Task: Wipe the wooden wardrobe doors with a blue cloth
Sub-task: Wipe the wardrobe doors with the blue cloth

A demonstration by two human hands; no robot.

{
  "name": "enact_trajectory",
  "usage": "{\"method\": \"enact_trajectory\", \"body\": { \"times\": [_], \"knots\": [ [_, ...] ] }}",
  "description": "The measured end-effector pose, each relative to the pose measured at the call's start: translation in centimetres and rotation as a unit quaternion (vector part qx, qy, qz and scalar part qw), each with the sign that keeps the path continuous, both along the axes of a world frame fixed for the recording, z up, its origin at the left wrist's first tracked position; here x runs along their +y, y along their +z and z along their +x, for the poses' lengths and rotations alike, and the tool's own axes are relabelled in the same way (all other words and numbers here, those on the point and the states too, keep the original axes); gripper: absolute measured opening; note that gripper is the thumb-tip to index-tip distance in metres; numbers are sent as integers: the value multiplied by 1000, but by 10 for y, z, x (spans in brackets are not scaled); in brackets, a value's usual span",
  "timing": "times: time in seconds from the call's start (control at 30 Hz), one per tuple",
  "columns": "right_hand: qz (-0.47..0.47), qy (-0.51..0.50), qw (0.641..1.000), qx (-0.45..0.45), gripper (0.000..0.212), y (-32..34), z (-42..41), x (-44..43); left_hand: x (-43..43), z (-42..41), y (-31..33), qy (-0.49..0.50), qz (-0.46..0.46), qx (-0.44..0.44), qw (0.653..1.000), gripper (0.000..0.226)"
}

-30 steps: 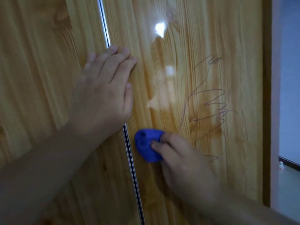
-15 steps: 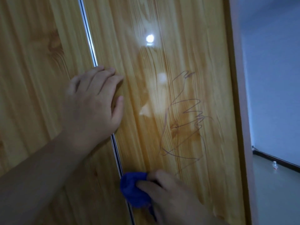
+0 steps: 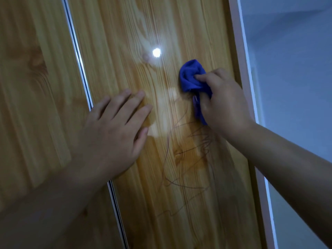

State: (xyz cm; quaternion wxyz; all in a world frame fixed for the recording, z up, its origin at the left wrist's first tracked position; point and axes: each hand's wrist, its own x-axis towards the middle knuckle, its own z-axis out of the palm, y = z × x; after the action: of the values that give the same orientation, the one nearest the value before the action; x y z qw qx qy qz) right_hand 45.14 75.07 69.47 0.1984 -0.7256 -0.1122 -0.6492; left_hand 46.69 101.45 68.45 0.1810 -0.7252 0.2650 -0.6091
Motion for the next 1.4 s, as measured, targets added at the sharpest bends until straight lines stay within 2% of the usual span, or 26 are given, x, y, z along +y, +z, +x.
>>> {"method": "enact_trajectory", "body": {
  "times": [0.13,0.27,0.33,0.4,0.5,0.6,0.8,0.93,1.0,1.13,1.23,1.4],
  "knots": [
    [-25,19,999,10,30,-33,0,25,-1,3,0,-8,-8,-14,1000,51],
    [-93,45,993,63,35,-109,-10,61,-3,5,0,-33,-24,-38,998,46],
    [-128,86,983,101,33,-149,-10,77,-4,6,-3,-36,-28,-44,998,45],
    [-156,102,972,140,22,-183,-6,89,-5,6,-5,-36,-29,-42,998,46],
    [-212,150,938,227,13,-222,-9,110,-4,7,-6,-40,-31,-42,998,46],
    [-246,119,944,182,17,-232,-11,113,-4,7,-7,-41,-30,-38,998,46],
    [-280,108,946,125,16,-207,-8,93,-3,7,-8,-46,-35,-30,998,48],
    [-257,83,955,123,44,-167,-7,63,-5,5,-9,-41,-38,-18,998,53],
    [-246,54,963,95,39,-140,-6,47,-4,5,-9,-36,-32,-13,999,55],
    [-178,-6,983,38,28,-76,-1,14,-1,8,-8,-30,-20,-16,999,58],
    [-96,-30,995,-5,29,-40,3,-12,-2,9,-8,-31,-21,-18,999,58],
    [-36,-49,998,-27,31,-22,9,-33,-3,11,-10,-37,-28,-20,999,57]
  ]
}}
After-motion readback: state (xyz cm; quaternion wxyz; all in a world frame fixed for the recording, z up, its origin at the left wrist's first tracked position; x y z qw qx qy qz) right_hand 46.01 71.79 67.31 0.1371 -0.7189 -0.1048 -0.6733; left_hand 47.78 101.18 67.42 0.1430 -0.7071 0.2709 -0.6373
